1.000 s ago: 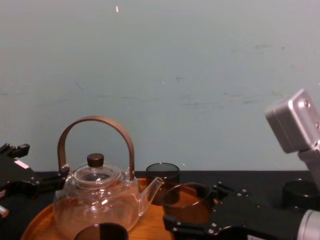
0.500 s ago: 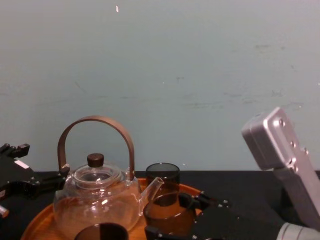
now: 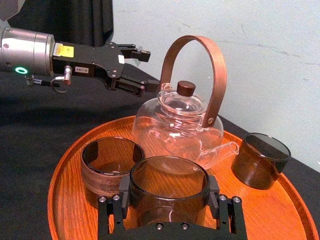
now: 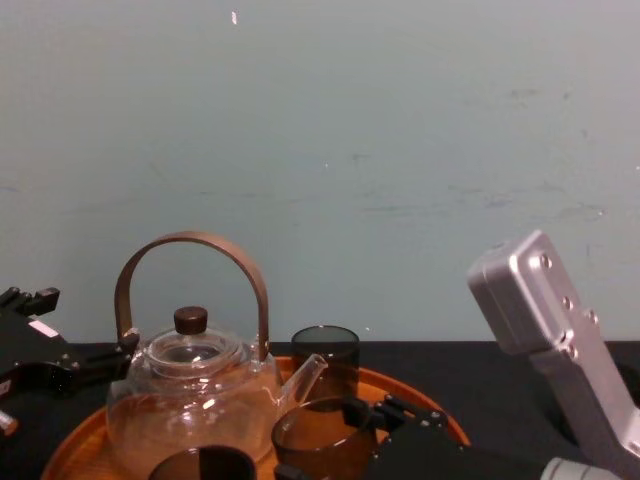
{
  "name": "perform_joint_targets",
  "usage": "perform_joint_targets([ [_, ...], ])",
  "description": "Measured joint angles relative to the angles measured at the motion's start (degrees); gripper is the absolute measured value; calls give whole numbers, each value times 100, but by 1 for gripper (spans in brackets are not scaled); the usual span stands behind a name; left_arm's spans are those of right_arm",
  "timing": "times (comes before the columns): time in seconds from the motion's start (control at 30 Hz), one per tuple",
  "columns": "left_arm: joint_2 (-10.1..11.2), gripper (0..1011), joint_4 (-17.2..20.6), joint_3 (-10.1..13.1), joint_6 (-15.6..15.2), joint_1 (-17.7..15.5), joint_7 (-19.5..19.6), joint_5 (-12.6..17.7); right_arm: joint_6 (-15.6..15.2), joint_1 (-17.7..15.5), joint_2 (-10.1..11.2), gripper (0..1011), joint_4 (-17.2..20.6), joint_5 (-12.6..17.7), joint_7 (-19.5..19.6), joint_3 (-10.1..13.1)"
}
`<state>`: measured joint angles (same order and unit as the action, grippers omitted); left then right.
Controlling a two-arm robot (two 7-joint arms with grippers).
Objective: Pick up the glass from the table and place it on the tray.
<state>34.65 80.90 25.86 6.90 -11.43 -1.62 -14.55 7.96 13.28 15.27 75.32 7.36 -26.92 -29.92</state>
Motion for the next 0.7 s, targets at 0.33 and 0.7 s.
perform_joint_targets([
  [0.33, 0, 1009, 0, 0, 0, 0, 0, 0, 126, 4, -17, 917, -143, 36, -38, -7],
  [0.7, 0, 1009, 0, 0, 0, 0, 0, 0, 278, 68, -78, 916, -426, 88, -90, 4],
])
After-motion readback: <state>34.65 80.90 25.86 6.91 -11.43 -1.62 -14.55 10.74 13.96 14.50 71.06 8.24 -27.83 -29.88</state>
